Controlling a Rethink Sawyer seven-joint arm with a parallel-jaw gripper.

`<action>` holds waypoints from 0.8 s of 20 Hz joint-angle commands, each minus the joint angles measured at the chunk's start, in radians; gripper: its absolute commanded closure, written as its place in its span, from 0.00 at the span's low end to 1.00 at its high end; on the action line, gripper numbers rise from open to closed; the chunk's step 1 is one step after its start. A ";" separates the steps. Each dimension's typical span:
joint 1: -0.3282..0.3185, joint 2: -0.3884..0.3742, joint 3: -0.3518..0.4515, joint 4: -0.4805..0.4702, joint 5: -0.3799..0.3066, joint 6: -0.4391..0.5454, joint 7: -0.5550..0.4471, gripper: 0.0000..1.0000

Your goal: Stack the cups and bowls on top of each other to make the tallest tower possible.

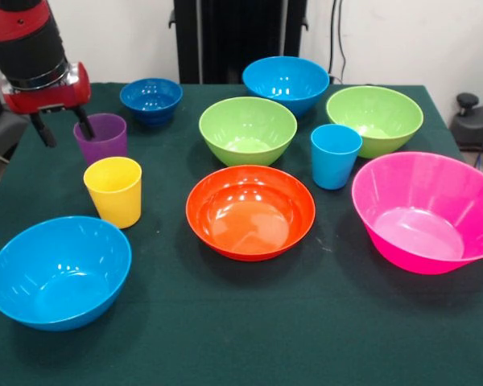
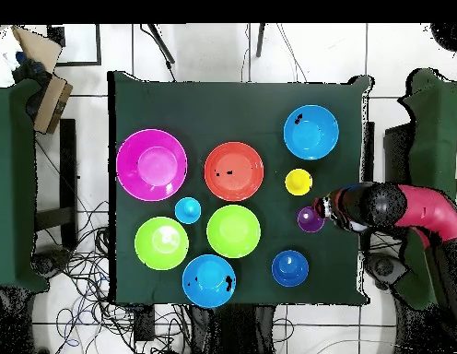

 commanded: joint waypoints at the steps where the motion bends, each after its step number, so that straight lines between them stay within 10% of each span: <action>1: 0.003 0.071 -0.022 0.007 -0.084 -0.067 -0.335 0.00; 16: -0.046 0.009 -0.003 0.106 -0.097 -0.166 -0.319 0.00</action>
